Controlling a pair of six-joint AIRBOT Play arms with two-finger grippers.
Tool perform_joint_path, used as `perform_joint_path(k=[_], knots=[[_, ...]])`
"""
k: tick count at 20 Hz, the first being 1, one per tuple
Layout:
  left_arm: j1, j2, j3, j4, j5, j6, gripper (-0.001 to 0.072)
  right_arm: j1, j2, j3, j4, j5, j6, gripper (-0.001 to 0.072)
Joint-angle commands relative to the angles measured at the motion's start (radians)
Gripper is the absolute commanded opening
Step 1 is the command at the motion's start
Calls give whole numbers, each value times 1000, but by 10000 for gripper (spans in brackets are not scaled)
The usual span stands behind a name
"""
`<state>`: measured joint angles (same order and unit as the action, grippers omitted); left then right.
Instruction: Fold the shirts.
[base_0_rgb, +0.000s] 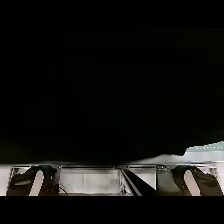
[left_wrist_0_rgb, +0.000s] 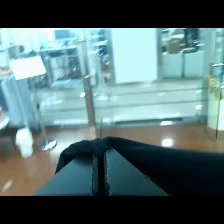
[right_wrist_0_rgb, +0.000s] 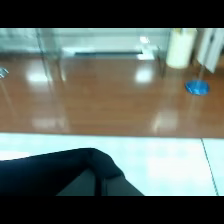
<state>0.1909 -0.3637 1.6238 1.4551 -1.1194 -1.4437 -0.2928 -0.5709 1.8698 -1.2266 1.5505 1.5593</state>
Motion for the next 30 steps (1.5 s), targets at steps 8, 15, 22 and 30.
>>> perform_joint_path(k=[8,15,22,30], knots=[[-61,-306,-252,30,-193,-124,26,2,-16,-518,30,-108,-8,24],[-61,-818,-300,-124,70,-45,26,2,-501,-685,316,-413,-229,24],[-73,-1265,-154,-237,220,-153,26,4,-1015,-561,571,-639,-299,24],[-26,-1286,-122,-315,5,-48,26,-25,-1095,-506,558,-404,-311,24]])
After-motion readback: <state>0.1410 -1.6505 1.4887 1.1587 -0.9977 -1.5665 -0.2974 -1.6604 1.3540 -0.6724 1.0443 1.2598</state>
